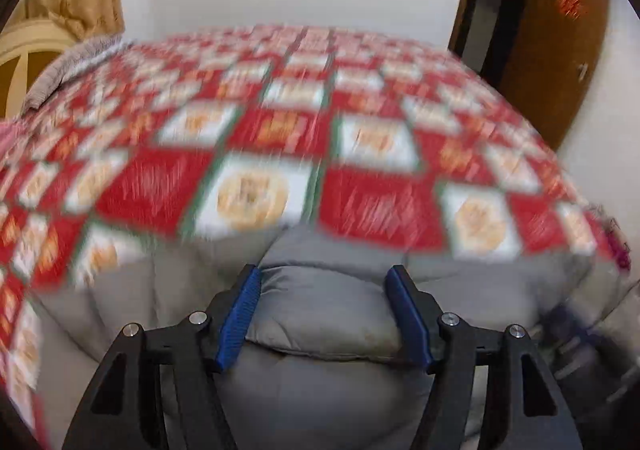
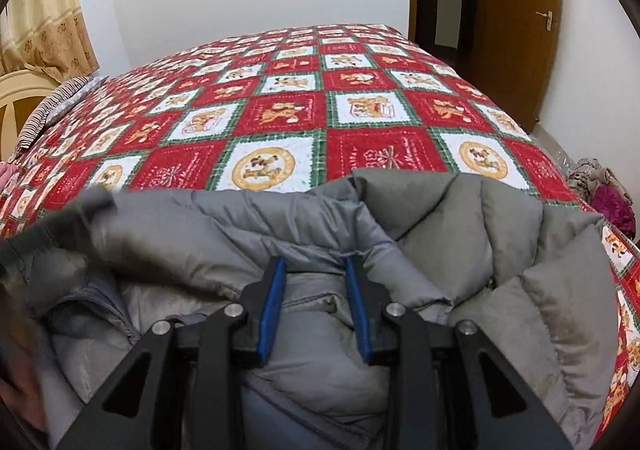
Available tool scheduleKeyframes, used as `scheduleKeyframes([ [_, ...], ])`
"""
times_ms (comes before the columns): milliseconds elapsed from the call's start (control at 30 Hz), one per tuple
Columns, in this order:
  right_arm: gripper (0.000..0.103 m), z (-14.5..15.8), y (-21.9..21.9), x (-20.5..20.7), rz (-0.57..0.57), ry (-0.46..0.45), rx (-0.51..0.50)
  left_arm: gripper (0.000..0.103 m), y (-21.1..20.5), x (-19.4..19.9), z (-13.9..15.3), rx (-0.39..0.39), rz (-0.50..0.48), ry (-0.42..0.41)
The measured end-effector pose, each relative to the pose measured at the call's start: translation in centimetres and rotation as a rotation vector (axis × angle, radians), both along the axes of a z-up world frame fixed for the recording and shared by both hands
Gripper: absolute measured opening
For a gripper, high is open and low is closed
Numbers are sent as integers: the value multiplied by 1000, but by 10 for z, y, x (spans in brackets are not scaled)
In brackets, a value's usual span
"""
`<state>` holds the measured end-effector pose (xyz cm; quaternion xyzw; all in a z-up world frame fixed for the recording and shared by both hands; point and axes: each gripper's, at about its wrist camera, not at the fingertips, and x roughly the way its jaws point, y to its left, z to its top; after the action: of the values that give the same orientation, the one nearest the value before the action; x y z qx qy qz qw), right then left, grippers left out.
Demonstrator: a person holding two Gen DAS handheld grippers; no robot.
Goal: Fold large clothes
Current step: 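Lift the hem with both grippers and fold it toward the collar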
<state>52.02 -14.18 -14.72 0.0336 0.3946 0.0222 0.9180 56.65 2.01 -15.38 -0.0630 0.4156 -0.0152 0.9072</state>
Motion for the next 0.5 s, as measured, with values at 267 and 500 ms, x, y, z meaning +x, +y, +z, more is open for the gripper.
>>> scheduleKeyframes([
  [267, 35, 10, -4, -7, -24, -22, 24, 66, -10, -2, -5, 83, 12, -20],
  [500, 51, -1, -45, -3, -125, 87, -8, 66, -12, -1, -6, 92, 13, -24],
])
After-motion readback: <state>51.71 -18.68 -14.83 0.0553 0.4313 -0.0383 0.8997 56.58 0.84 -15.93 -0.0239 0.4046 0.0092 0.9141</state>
